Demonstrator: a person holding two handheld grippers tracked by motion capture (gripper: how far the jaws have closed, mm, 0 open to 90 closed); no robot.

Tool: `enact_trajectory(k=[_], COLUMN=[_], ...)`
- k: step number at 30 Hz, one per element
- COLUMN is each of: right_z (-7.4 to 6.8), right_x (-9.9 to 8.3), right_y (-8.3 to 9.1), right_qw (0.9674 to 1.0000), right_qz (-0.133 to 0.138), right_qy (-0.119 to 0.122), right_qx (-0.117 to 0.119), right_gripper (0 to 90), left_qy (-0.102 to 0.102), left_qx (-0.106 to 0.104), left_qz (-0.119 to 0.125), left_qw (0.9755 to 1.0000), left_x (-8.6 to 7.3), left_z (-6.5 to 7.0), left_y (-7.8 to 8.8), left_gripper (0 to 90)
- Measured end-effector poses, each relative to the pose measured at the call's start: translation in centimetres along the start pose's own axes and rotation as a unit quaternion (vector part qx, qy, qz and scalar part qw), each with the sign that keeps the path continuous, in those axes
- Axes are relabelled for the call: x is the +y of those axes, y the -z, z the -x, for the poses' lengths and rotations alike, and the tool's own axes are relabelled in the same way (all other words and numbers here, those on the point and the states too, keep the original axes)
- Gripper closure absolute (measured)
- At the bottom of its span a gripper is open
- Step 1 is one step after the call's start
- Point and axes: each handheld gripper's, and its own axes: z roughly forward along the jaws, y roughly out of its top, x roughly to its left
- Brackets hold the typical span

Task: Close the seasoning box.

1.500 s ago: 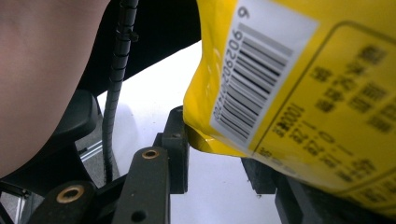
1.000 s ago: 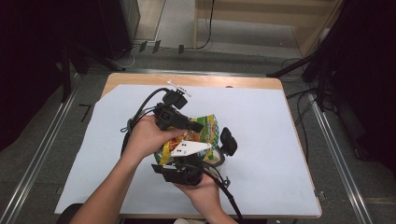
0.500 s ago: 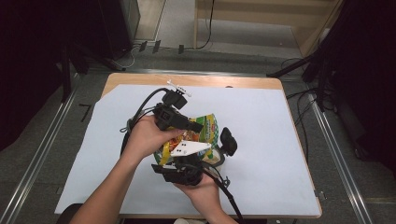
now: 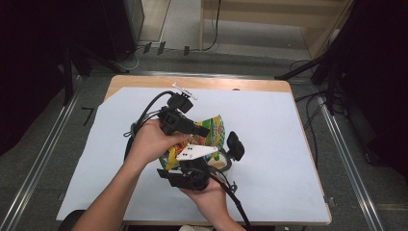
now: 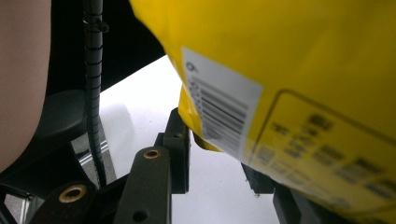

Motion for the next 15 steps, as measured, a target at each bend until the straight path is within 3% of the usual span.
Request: enact_trajectory(k=[15], right_z=[-0.18], right_x=[0.06], right_y=[0.08], right_qw=[1.0], right_qz=[0.002], right_qy=[0.003], right_qx=[0.002], right_gripper=[67.5], left_qy=[0.001], left_qx=[0.0], left_qz=[-0.001], left_qw=[1.0], left_x=[0.0], left_z=[-0.05], left_y=[-0.04], left_gripper=[78.3])
